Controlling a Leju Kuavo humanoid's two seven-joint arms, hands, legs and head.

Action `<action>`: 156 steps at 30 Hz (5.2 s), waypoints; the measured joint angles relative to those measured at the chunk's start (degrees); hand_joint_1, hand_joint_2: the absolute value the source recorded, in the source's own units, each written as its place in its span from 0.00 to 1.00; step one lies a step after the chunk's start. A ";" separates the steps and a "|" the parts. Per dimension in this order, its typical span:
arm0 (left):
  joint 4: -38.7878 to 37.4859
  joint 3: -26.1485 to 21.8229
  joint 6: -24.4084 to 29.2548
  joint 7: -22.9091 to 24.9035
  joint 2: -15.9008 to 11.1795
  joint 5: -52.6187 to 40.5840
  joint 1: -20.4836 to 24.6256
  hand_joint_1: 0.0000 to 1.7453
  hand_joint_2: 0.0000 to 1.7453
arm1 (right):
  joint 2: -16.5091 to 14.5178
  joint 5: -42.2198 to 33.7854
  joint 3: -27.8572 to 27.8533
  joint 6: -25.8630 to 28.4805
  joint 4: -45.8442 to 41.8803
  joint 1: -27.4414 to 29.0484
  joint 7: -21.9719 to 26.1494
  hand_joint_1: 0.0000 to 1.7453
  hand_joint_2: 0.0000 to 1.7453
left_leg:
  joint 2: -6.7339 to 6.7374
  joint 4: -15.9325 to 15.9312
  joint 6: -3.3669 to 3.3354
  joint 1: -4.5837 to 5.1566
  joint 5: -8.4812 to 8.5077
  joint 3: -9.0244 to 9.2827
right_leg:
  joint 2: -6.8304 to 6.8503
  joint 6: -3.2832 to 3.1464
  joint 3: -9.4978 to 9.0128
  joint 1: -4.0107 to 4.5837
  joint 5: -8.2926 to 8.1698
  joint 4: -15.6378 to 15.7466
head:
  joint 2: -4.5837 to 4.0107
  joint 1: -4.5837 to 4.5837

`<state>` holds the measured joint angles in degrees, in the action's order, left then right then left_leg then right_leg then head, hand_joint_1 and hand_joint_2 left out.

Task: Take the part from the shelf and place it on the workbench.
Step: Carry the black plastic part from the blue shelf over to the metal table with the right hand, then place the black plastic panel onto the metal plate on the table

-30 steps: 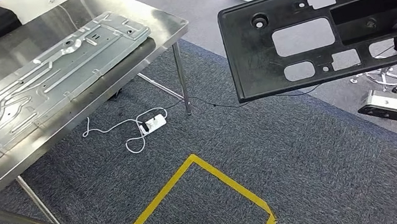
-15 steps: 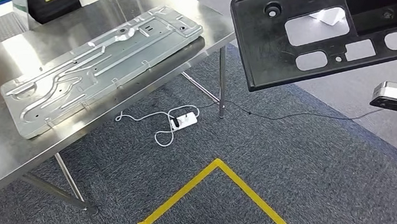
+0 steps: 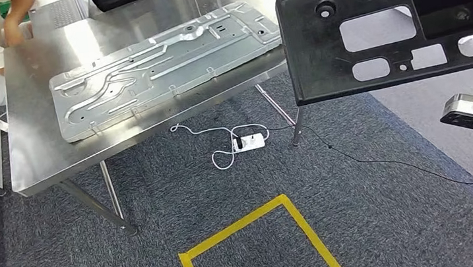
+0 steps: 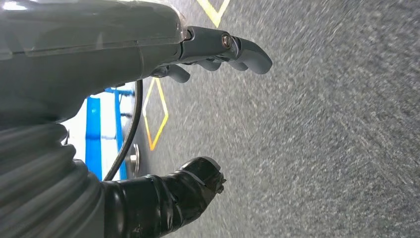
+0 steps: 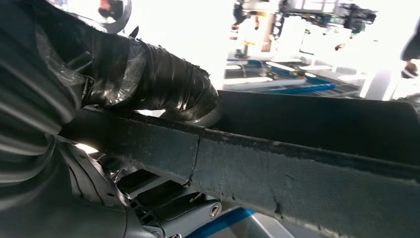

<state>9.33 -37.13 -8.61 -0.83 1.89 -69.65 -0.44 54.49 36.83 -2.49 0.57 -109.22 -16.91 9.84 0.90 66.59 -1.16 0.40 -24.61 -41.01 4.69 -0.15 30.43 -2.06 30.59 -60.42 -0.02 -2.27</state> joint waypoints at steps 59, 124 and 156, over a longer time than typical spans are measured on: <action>0.46 -0.22 -0.70 0.98 -0.71 0.75 -0.04 0.00 1.00 | 0.11 2.25 -3.82 -5.05 9.54 10.37 -3.75 1.00 1.00 | -1.35 7.81 0.95 -0.31 -7.35 -0.56 | -4.25 -0.19 0.55 0.10 -2.74 2.45 | 0.00 0.36; 0.61 -3.05 -3.90 3.25 -3.23 0.58 0.67 0.00 1.00 | -29.26 19.67 17.81 7.95 44.18 -7.58 -5.46 1.00 1.00 | -1.33 -3.13 -0.99 0.09 -0.37 3.19 | -4.85 -0.70 2.01 0.94 -1.73 -0.34 | -0.01 0.97; 0.61 -3.15 -5.55 1.99 -4.11 0.69 0.57 0.00 0.00 | -29.81 19.11 21.09 7.94 43.02 -4.80 -4.91 0.00 0.00 | -1.36 -8.41 -1.15 0.78 0.27 6.11 | -4.66 0.99 0.22 0.57 -2.08 2.20 | 0.00 1.07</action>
<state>9.94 -40.28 -14.15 1.16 -2.22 -68.96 0.13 24.68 55.94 18.60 8.51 -66.20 -21.71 4.93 -0.46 58.19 -2.32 1.18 -24.34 -34.90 0.03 0.84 30.65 -1.49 28.50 -58.22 -0.02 -1.20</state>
